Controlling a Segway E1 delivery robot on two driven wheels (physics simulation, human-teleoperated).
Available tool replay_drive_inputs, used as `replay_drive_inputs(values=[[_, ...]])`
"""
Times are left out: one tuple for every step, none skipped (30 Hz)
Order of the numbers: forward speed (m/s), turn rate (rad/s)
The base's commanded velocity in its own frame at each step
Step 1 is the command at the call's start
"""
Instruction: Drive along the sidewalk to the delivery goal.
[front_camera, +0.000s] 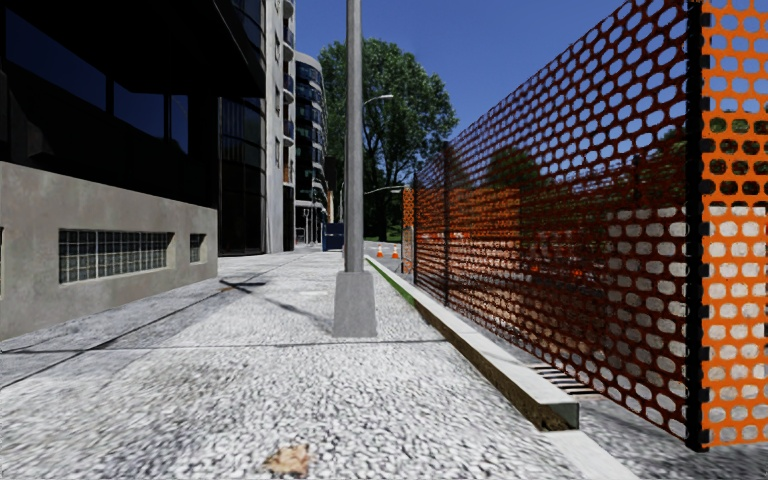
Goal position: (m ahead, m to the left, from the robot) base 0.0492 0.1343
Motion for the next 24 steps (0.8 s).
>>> replay_drive_inputs(values=[[0.00, 0.00], [0.00, 0.00], [0.00, 0.00], [0.00, 0.00], [0.00, 0.00], [0.00, 0.00], [0.00, 0.00], [0.00, 0.00], [0.00, 0.00], [0.00, 0.00], [0.00, 0.00], [0.00, 0.00], [0.00, 0.00], [0.00, 0.00], [0.00, 0.00], [0.00, 0.00], [0.00, 0.00], [0.00, 0.00], [0.00, 0.00], [0.00, 0.00], [0.00, 0.00], [0.00, 0.00], [0.00, 0.00], [0.00, 0.00]])
